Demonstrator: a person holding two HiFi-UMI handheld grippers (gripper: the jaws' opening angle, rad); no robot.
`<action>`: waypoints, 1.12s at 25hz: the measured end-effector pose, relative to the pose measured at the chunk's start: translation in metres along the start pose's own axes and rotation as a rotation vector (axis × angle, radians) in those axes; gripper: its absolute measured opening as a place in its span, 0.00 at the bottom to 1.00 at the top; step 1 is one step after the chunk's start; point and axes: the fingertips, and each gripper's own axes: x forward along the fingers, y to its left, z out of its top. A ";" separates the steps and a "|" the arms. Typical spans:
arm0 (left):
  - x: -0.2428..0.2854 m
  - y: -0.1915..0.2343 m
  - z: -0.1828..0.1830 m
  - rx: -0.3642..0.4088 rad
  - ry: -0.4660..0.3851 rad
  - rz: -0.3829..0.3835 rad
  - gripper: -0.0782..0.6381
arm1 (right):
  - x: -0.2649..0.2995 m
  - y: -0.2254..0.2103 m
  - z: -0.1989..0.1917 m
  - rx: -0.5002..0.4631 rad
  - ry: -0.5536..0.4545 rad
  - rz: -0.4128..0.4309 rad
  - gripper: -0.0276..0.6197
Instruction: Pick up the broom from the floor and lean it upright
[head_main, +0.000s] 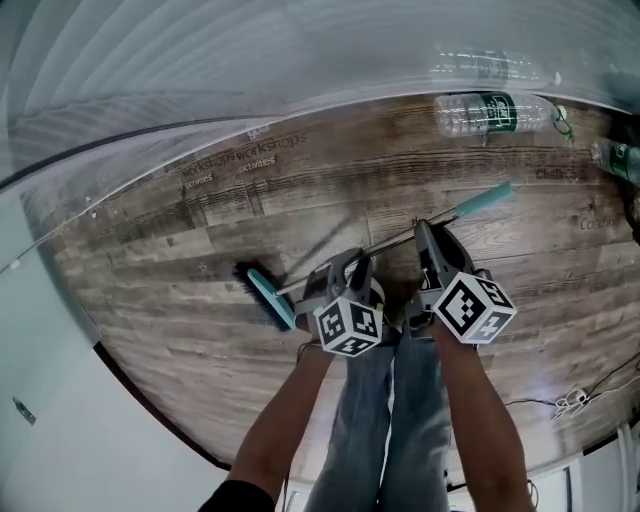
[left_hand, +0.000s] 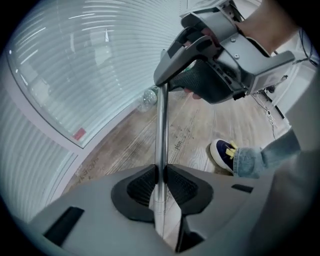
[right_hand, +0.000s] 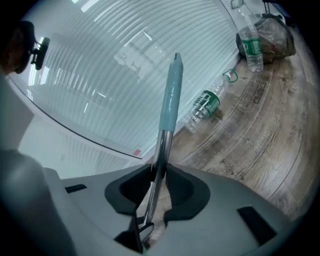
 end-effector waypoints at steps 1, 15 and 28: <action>-0.013 0.004 0.006 -0.012 -0.011 0.012 0.23 | -0.009 0.017 0.006 -0.015 -0.007 0.020 0.19; -0.184 0.084 0.076 -0.252 -0.183 0.191 0.23 | -0.093 0.265 0.075 -0.484 -0.010 0.310 0.17; -0.279 0.161 0.131 -0.503 -0.367 0.330 0.23 | -0.124 0.420 0.110 -0.924 0.046 0.549 0.17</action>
